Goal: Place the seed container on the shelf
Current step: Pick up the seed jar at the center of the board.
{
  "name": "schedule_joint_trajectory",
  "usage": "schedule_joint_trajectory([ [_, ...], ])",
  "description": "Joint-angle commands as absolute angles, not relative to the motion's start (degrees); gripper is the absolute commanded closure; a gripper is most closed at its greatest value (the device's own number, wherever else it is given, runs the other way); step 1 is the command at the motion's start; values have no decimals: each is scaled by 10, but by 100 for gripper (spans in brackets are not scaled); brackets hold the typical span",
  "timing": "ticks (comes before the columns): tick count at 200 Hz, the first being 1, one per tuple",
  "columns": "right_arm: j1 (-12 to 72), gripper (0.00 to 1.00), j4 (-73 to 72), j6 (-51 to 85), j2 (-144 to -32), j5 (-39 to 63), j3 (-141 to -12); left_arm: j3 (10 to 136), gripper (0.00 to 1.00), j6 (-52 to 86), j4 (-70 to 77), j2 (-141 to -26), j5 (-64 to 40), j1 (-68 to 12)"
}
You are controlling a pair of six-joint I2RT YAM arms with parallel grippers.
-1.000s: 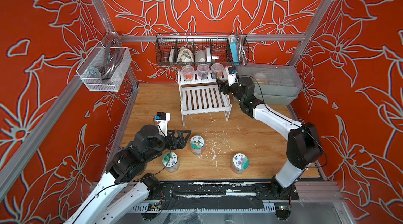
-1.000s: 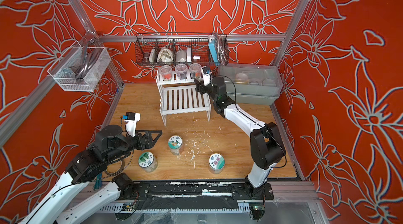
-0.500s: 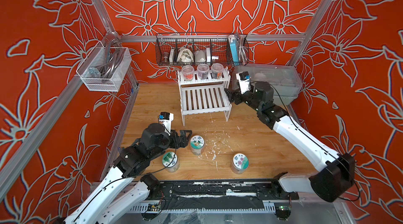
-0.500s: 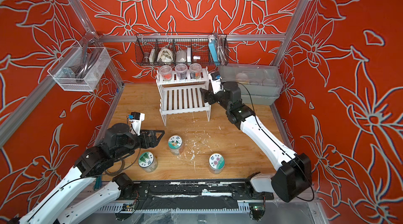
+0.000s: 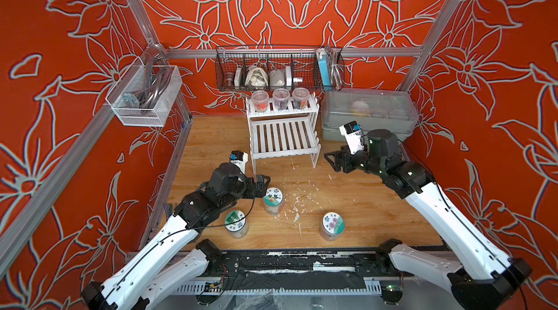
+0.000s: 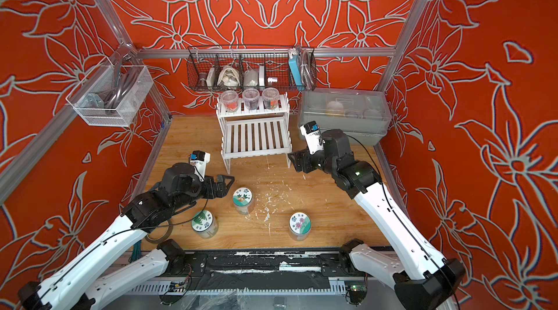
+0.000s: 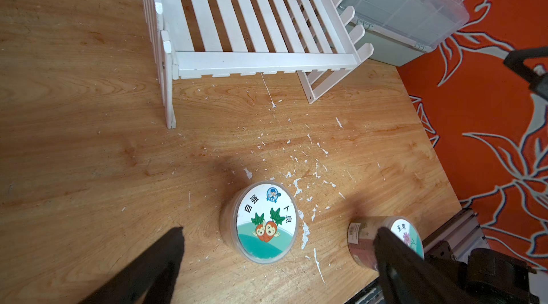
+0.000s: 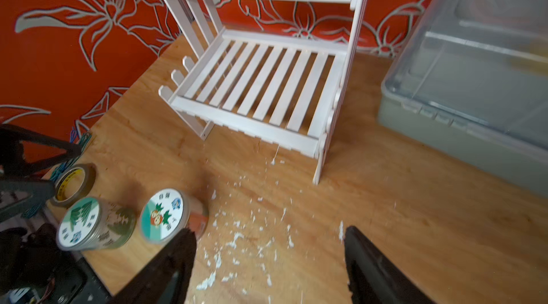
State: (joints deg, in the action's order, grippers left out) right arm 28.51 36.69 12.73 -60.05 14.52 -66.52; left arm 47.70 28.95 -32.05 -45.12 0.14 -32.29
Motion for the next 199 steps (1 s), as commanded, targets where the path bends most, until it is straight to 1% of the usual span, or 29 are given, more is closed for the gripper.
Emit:
schedule_joint_trajectory([
  [1, 287, 16, 507, 178, -582, 187, -667, 466, 1, 280, -324, -440, -6, -320],
  [12, 295, 15, 539, 189, -577, 196, -658, 463, 1, 279, -326, -438, -10, -319],
  [34, 334, 12, 591, 211, -572, 178, -639, 456, 1, 279, -332, -435, -15, -319],
  [65, 417, 10, 642, 252, -570, 108, -618, 445, 1, 279, -333, -436, -24, -318],
  [89, 461, 9, 646, 291, -574, 82, -584, 438, 1, 279, -334, -437, -34, -318],
  [113, 488, 8, 648, 323, -577, 68, -551, 427, 1, 279, -334, -433, -38, -317],
  [199, 555, 4, 615, 388, -571, 45, -489, 399, 1, 279, -332, -420, -47, -317],
])
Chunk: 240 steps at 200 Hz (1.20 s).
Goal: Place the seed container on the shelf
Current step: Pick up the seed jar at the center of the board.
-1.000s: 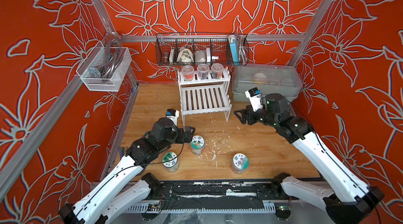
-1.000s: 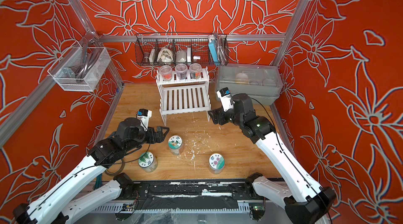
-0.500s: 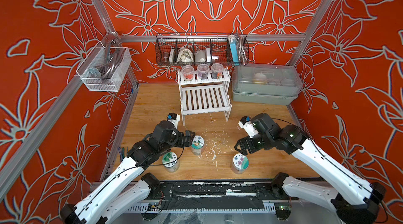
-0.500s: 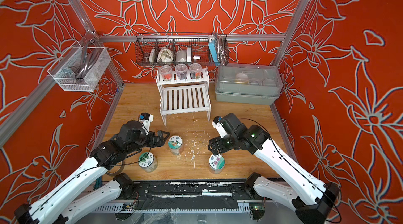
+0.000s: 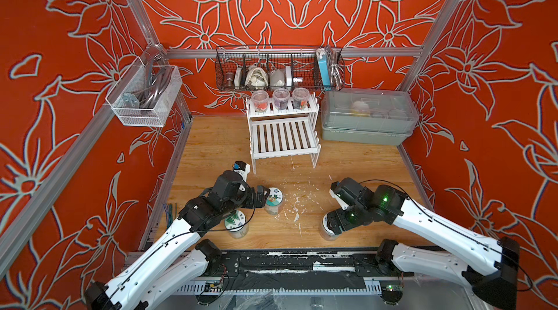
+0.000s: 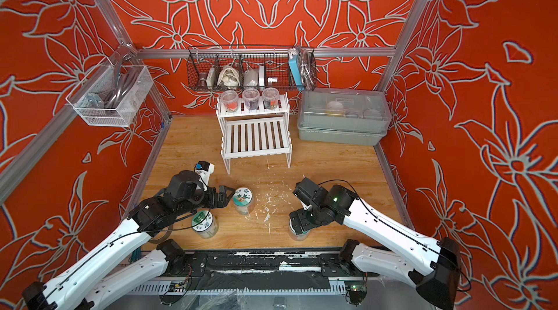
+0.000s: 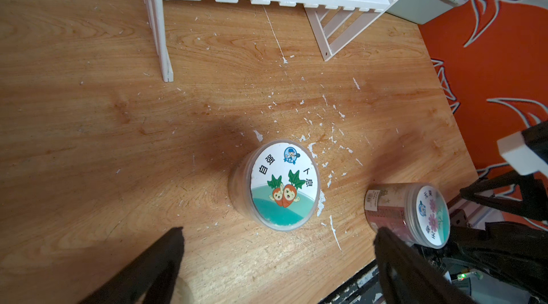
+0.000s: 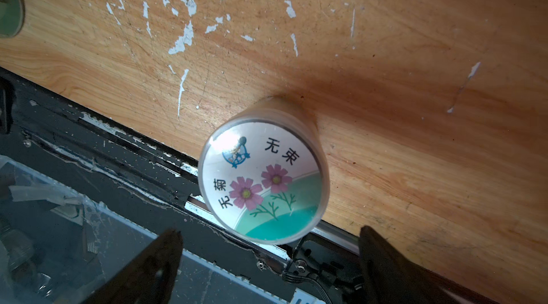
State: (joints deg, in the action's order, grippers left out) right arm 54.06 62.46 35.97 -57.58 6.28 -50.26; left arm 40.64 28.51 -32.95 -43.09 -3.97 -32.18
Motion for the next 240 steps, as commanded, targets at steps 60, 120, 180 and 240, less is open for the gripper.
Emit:
schedule_joint_trajectory([
  [60, 572, 1, 577, 398, -591, 43, -467, 393, 1, 278, -330, -416, -53, -317],
  [120, 573, 0, 555, 394, -609, 36, -441, 389, 1, 279, -329, -417, -62, -317],
  [180, 573, 1, 530, 389, -628, 43, -431, 383, 1, 281, -323, -419, -67, -317],
  [240, 572, 15, 518, 379, -655, 45, -443, 371, 1, 287, -310, -417, -72, -316],
])
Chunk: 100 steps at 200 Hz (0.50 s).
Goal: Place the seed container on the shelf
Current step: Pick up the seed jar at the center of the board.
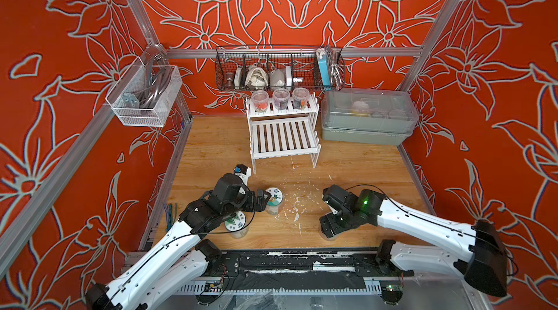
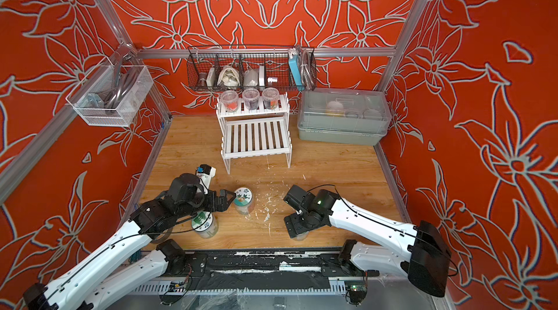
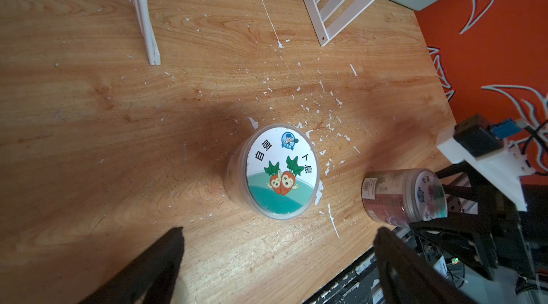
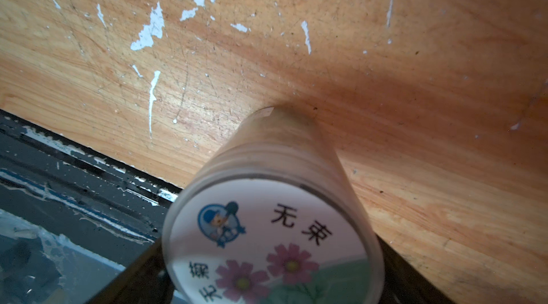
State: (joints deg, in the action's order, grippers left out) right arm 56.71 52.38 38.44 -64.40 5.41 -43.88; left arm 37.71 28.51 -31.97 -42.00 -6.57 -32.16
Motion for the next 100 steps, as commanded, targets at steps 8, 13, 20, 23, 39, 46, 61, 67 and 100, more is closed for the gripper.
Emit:
schedule_joint_trajectory([
  [8, 572, 19, 519, 377, -658, 45, -445, 371, 1, 286, -310, -417, -72, -317],
  [13, 572, 21, 519, 376, -659, 46, -446, 372, 1, 286, -310, -416, -72, -317],
  [20, 572, 24, 519, 375, -661, 47, -449, 372, 1, 286, -309, -416, -72, -317],
  [23, 572, 25, 521, 374, -661, 48, -450, 372, 1, 286, -309, -416, -73, -316],
  [39, 572, 28, 529, 369, -661, 50, -460, 370, 1, 283, -304, -415, -77, -317],
  [46, 572, 28, 535, 365, -660, 51, -469, 368, 1, 282, -298, -414, -82, -317],
  [61, 571, 29, 554, 354, -655, 49, -498, 361, 1, 275, -274, -412, -109, -316],
  [67, 570, 29, 565, 349, -653, 47, -513, 356, 1, 270, -259, -410, -127, -316],
  [100, 554, 29, 625, 304, -649, 58, -608, 338, 1, 245, -161, -393, -198, -317],
])
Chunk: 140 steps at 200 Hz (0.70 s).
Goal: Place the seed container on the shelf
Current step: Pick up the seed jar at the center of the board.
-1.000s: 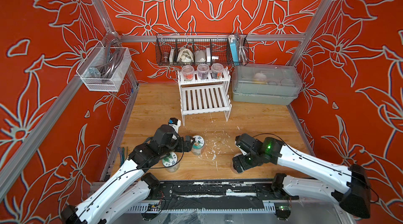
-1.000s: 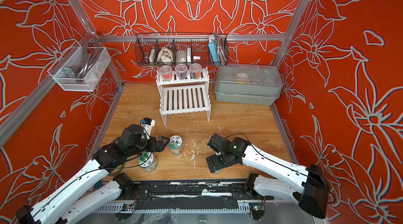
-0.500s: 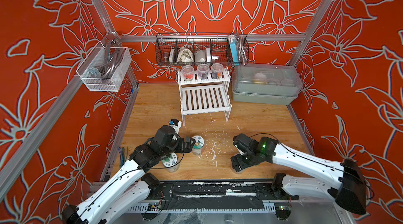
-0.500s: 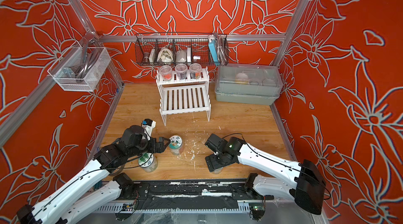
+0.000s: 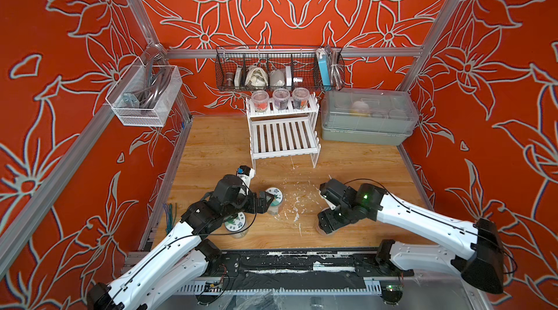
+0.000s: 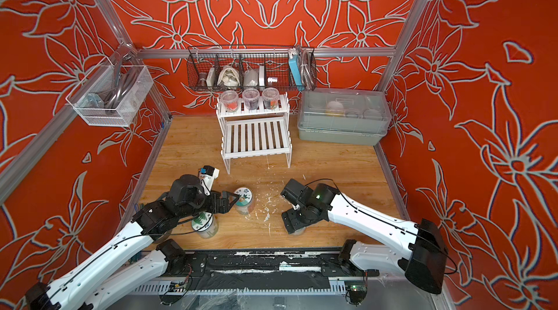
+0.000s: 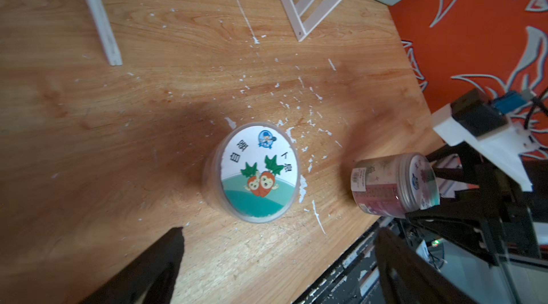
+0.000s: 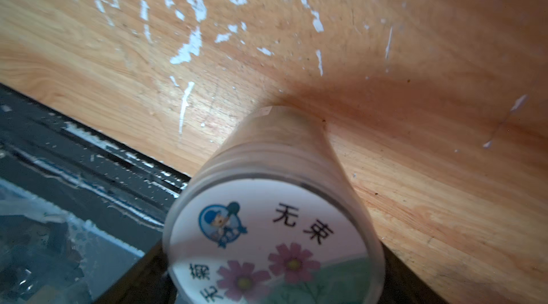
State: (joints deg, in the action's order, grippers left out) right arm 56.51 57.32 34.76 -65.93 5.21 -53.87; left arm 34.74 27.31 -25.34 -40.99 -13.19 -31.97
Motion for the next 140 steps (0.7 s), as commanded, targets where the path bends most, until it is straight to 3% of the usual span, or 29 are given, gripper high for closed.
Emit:
schedule_joint_trajectory([
  [1, 555, 29, 627, 303, -649, 58, -609, 338, 1, 244, -159, -392, -199, -316],
  [51, 516, 30, 714, 220, -672, 106, -749, 358, 1, 198, -56, -415, -283, -329],
  [114, 482, 30, 789, 120, -723, 191, -872, 369, 1, 57, 53, -501, -263, -485],
  [140, 482, 30, 800, 101, -729, 217, -894, 382, 1, 32, 62, -534, -263, -504],
])
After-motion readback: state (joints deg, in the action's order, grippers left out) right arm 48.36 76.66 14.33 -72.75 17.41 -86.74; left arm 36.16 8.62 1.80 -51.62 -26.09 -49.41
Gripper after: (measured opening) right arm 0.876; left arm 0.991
